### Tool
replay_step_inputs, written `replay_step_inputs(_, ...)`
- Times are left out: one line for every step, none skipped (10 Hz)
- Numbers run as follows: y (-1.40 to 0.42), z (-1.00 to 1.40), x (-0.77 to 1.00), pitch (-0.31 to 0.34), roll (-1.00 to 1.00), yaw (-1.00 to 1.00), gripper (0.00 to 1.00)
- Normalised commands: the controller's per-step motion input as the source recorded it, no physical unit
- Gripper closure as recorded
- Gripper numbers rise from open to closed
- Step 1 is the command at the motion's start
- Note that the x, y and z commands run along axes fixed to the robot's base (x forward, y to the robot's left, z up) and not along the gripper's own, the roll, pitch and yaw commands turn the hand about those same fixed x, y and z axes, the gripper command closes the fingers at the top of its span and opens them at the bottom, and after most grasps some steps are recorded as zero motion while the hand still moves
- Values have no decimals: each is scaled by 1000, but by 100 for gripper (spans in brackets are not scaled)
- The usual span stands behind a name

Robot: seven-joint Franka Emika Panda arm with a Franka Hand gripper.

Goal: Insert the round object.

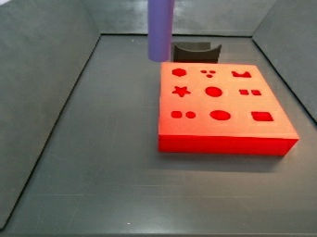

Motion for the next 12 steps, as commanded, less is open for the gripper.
replay_step_inputs(-20, -163, 749, 39, -3, -17, 100)
replay_step_inputs(0, -217, 1000, 59, 13, 6, 100)
replay_step_inputs(57, -169, 1000, 67, 69, 49, 100)
replay_step_inputs(106, -100, 1000, 40, 37, 80, 100)
replay_step_inputs(86, -69, 1000, 9, 4, 80, 100)
replay_step_inputs(0, -49, 1000, 6, 0, 6, 100)
replay_step_inputs(0, -37, 1000, 6, 0, 0, 100)
replay_step_inputs(0, -69, 1000, 11, 0, 0, 100)
replay_step_inputs(6, -57, 1000, 11, 4, 0, 100)
replay_step_inputs(29, -66, 1000, 6, 0, 9, 100)
replay_step_inputs(120, -126, 1000, 0, 0, 0, 100)
replay_step_inputs(237, -111, 1000, -11, 0, 31, 100)
